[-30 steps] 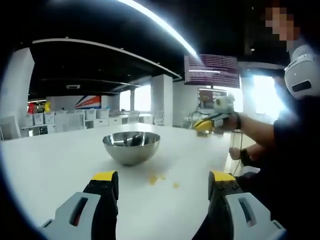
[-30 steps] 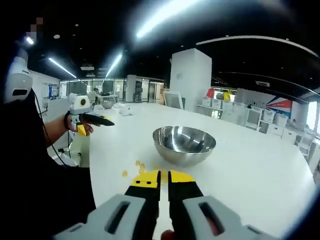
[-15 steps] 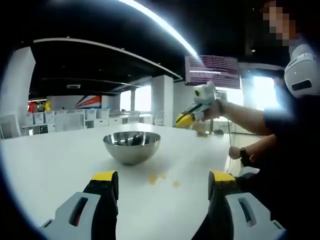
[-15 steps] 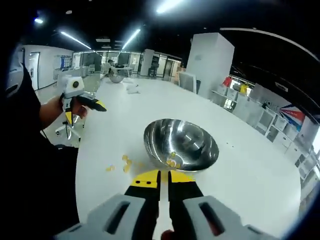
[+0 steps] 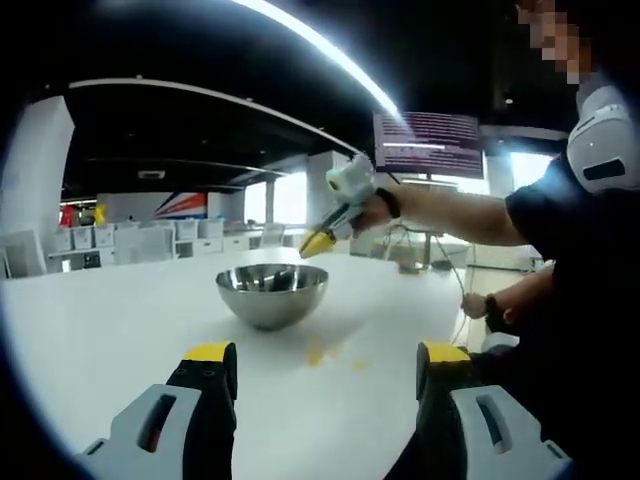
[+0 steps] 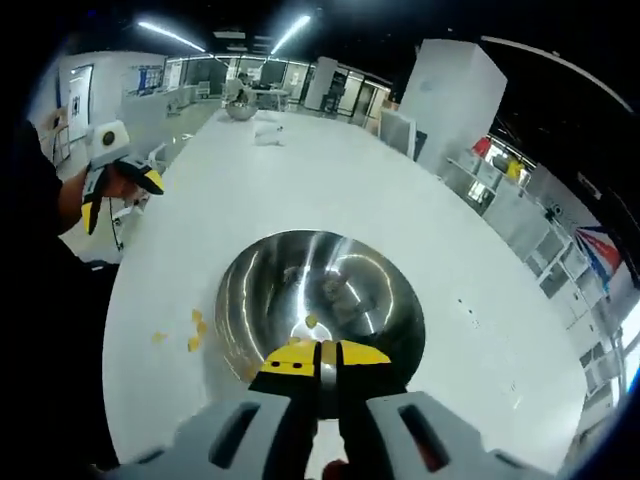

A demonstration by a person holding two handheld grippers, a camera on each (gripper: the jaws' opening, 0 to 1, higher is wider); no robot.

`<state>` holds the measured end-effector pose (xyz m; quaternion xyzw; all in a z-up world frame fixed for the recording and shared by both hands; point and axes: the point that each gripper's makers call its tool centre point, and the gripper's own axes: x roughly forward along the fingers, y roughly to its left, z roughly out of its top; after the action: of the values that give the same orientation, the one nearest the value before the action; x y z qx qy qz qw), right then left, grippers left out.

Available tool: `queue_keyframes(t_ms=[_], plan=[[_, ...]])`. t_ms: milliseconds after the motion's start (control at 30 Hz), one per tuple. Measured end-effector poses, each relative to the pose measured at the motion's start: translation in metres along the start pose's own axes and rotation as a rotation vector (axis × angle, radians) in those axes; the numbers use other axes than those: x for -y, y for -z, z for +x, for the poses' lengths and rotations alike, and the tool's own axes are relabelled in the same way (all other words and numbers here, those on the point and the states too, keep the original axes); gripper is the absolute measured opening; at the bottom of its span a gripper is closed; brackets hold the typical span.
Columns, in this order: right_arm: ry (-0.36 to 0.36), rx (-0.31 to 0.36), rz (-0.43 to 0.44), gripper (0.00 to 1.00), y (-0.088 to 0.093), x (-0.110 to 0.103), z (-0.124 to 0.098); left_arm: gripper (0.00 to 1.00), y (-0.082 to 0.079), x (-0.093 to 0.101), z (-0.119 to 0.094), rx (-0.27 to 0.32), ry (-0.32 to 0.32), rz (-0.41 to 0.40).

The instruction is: Pick up the QQ candy scattered on the table and place it into the stainless steel bowl on the table

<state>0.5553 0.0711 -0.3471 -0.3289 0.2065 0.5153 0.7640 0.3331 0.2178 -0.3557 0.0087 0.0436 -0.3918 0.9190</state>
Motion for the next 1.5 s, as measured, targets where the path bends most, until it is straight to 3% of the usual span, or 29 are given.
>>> queue_keyframes(t_ms=[200,400,633,733,1067,1200,1367,1500], plan=[[-0.056,-0.072,-0.064,0.08,-0.005,-0.006,0.017,0.73,0.002,-0.006,-0.004,0.005,-0.011,-0.008],[-0.061,-0.136,-0.111,0.09,-0.003,-0.003,0.026,0.73,0.001,-0.009,-0.006,0.012,-0.017,-0.014],[-0.064,-0.144,-0.117,0.1,-0.003,0.0,0.026,0.73,0.002,-0.013,-0.008,0.015,-0.024,-0.019],[-0.065,-0.149,-0.108,0.2,-0.001,0.0,0.024,0.73,0.003,-0.014,-0.008,0.016,-0.025,-0.018],[-0.062,-0.149,-0.108,0.2,-0.002,-0.004,0.014,0.73,0.001,-0.011,-0.006,0.02,-0.019,-0.017],[-0.048,-0.118,-0.098,0.2,-0.005,-0.008,0.001,0.73,0.0,-0.01,-0.005,0.018,-0.016,-0.014],[-0.023,-0.012,-0.044,0.19,-0.01,-0.018,-0.023,0.73,0.0,-0.008,-0.004,0.019,-0.014,-0.014],[0.011,0.105,0.071,0.19,-0.01,-0.027,-0.042,0.73,-0.002,-0.008,-0.003,0.02,-0.014,-0.012]])
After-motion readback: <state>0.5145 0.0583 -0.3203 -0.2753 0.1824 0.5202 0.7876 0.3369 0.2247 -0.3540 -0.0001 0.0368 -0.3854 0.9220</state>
